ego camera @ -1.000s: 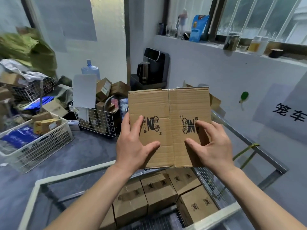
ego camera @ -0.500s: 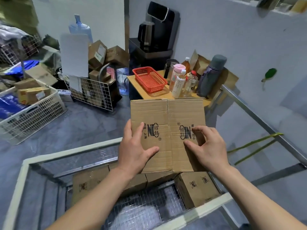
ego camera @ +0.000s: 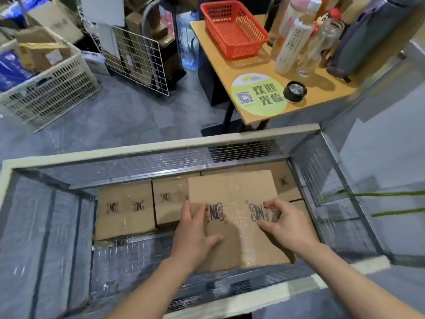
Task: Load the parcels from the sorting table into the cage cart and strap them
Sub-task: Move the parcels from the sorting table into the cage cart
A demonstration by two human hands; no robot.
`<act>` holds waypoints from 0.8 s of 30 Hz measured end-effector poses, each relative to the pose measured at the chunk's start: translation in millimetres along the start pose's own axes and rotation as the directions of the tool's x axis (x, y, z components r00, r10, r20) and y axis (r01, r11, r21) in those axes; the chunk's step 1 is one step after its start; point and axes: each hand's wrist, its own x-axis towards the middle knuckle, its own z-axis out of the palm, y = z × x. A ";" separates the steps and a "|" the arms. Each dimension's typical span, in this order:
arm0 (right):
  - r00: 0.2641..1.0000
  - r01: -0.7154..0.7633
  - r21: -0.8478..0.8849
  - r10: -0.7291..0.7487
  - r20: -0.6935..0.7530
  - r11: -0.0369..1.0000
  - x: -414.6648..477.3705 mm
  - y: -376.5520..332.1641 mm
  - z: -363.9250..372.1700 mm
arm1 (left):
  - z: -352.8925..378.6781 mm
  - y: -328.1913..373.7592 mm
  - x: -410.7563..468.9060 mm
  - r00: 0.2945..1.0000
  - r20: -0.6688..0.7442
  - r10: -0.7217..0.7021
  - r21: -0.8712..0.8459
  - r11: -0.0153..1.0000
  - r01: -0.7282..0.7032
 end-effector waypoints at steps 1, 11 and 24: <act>1.000 -0.010 -0.006 0.010 0.028 1.000 7.4 11.6 9.1 | 13.7 -4.7 6.5 0.999 0.023 -0.028 -0.010 1.000 0.028; 0.977 -0.039 -0.010 0.040 0.209 0.999 68.4 106.0 80.5 | 116.2 -38.5 57.6 0.978 0.140 -0.152 0.007 0.988 0.152; 0.956 -0.075 -0.002 0.072 0.284 0.997 119.9 168.1 127.2 | 176.2 -59.4 106.4 0.961 0.188 -0.204 0.007 0.978 0.207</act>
